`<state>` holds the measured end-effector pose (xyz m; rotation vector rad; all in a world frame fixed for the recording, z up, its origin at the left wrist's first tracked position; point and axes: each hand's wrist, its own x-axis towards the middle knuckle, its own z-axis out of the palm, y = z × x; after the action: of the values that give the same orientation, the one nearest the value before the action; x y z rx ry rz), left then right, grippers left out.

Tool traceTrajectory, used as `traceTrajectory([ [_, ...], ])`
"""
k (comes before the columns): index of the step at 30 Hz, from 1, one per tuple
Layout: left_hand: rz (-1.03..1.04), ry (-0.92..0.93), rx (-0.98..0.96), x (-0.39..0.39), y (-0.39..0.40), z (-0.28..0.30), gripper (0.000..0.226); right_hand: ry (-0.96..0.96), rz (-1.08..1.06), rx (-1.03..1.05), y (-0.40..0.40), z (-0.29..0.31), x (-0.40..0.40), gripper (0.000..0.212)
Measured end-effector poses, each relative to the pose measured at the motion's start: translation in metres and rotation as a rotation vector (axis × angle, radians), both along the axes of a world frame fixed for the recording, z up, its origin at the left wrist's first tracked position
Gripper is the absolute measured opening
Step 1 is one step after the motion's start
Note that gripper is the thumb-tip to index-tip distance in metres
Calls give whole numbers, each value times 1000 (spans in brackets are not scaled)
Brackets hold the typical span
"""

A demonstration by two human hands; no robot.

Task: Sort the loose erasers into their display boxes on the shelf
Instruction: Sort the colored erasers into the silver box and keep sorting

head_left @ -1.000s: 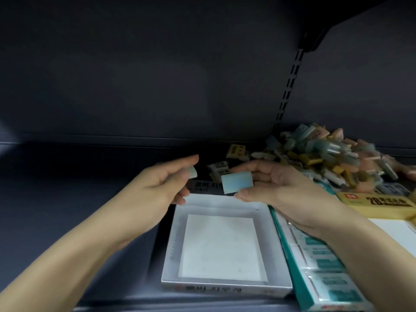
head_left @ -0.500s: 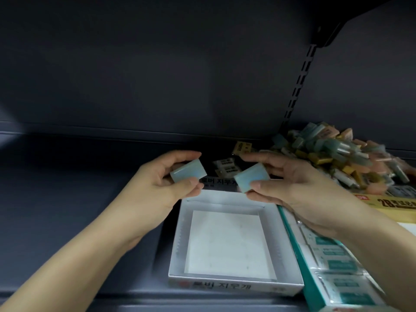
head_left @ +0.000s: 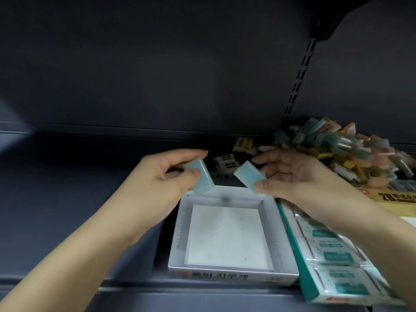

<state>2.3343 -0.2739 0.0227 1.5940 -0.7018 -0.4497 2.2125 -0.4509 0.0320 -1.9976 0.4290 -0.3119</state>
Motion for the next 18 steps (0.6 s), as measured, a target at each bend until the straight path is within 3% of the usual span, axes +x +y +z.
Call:
traceTrajectory([
  [4,73,-32,59,1,3,-1,12,46,0,-50,-2,3,-1,16],
  [9,142,-139,140,3,2,-8,7,81,12,-185,-2,5,0,10],
  [18,314,-779,435,7,-4,-25,10,155,51,-551,12,-4,12,6],
])
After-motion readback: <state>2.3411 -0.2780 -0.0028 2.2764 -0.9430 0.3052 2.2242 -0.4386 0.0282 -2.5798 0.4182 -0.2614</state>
